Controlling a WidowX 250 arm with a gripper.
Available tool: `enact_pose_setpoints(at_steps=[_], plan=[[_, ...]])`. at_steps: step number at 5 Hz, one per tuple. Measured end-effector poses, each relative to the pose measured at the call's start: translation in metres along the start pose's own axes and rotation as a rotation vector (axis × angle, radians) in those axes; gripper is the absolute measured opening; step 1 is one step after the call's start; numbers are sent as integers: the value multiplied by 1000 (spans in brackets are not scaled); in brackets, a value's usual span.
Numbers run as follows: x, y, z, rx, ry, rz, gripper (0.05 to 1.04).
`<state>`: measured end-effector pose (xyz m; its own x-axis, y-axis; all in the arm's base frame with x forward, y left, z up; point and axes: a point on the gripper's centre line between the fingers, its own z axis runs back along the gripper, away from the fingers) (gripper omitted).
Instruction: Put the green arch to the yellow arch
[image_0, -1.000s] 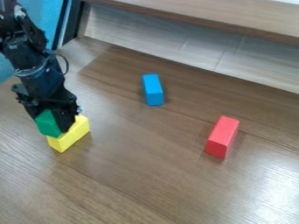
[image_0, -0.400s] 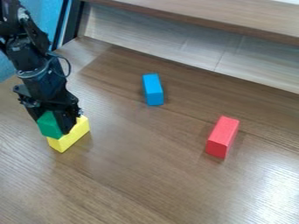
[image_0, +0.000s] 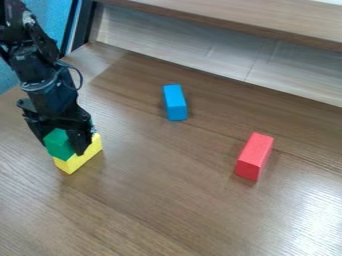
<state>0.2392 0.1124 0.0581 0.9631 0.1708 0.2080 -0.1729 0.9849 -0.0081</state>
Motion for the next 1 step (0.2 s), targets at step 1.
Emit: enact_pose_setpoints(at_steps=[1], plan=[[-1,0,0,2,4,3,1007]])
